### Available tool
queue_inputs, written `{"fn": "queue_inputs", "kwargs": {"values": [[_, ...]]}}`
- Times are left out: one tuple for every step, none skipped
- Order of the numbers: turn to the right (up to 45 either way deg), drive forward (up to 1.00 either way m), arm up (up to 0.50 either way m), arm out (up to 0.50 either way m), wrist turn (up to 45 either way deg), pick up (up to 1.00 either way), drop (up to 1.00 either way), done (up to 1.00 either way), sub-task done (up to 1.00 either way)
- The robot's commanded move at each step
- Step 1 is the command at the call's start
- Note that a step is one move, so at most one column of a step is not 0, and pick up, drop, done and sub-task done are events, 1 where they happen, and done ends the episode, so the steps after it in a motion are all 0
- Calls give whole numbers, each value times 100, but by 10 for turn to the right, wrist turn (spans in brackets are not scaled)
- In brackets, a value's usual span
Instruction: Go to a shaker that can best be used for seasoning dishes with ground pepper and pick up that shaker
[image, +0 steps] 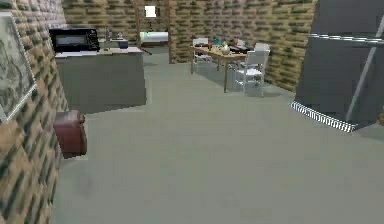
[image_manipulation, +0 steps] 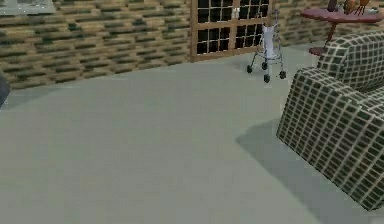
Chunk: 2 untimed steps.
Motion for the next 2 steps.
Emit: {"fn": "queue_inputs", "kwargs": {"values": [[0, 100, 0, 0, 0, 0, 0, 0, 0], [0, 100, 0, 0, 0, 0, 0, 0, 0]]}}
